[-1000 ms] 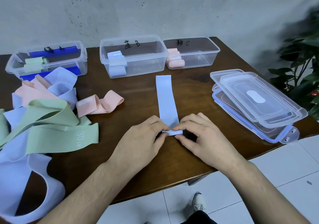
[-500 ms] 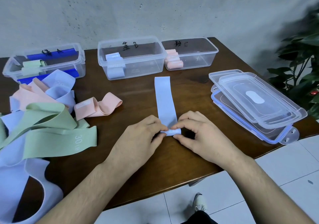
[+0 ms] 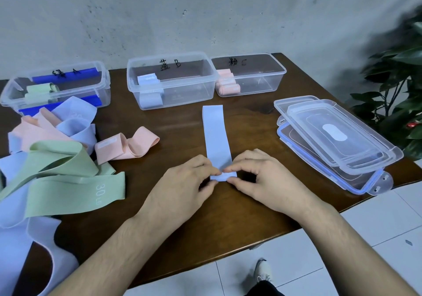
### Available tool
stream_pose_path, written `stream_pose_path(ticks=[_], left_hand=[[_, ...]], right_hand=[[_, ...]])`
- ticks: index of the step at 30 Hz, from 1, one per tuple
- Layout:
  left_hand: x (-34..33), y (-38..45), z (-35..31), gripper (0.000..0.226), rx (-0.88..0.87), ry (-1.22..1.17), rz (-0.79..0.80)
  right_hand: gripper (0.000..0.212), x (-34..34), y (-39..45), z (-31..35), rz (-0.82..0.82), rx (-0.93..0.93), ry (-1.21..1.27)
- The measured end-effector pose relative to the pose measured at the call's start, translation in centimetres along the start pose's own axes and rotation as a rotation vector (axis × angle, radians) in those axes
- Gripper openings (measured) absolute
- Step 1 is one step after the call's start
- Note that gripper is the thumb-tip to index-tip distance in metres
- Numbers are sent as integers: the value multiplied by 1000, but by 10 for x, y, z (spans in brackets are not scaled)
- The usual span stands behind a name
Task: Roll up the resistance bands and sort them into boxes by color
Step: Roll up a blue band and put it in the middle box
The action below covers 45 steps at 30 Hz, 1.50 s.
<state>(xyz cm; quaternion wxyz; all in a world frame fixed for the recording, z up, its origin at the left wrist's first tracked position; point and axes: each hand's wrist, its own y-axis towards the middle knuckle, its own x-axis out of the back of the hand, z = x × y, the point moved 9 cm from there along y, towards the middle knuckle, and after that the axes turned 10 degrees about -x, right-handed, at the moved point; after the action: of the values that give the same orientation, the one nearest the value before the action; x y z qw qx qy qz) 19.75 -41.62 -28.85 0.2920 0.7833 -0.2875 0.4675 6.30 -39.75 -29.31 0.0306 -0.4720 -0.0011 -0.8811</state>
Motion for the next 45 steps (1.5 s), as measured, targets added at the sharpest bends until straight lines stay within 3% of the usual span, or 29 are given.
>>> stream_pose_path(ticks=[11, 23, 35, 45], left_hand=[[1, 1, 4, 23, 8, -39, -59], [0, 8, 15, 28, 69, -53, -50], [4, 11, 5, 34, 17, 35, -35], [4, 2, -1, 32, -9, -1, -40]], right_hand=[[28, -1, 8, -2, 7, 5, 9], [25, 1, 6, -2, -35, 24, -4], [34, 3, 12, -2, -21, 11, -27], [26, -1, -3, 5, -10, 42, -32]])
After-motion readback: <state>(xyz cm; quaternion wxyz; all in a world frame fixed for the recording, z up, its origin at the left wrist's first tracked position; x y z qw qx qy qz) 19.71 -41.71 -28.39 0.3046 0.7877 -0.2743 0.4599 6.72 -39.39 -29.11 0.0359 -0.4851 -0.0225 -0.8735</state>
